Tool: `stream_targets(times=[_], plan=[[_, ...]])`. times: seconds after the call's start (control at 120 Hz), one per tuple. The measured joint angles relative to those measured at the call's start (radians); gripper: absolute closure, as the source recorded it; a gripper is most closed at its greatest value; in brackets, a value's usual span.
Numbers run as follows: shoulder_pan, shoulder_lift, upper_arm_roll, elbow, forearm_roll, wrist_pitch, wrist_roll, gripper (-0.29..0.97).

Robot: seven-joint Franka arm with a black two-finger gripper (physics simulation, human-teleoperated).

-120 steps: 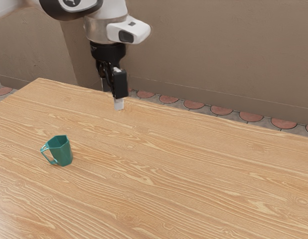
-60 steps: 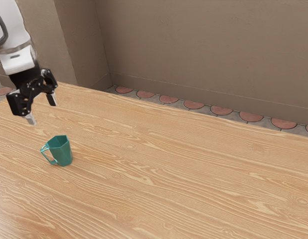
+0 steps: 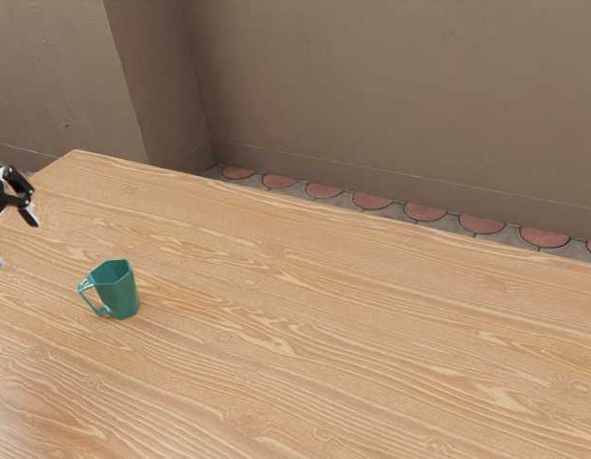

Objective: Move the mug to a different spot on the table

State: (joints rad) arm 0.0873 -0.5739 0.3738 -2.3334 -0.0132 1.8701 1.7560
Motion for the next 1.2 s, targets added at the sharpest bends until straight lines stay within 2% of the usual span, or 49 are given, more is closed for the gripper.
stream_targets(times=[0.158, 0.217, 0.425, 0.708, 0.9, 1.2], plan=[[0.045, 0.036, 0.006, 0.027, 0.009, -0.06, -0.074, 0.0], [0.049, 0.058, 0.04, 0.029, 0.022, -0.073, -0.105, 0.0], [0.051, 0.228, 0.125, 0.114, 0.05, -0.087, -0.198, 0.0], [0.05, 0.381, 0.136, 0.181, 0.055, -0.077, -0.304, 0.0], [0.043, 0.542, 0.128, 0.269, 0.019, -0.056, -0.377, 0.0], [0.042, 0.662, 0.085, 0.319, -0.059, -0.013, -0.462, 0.0]])
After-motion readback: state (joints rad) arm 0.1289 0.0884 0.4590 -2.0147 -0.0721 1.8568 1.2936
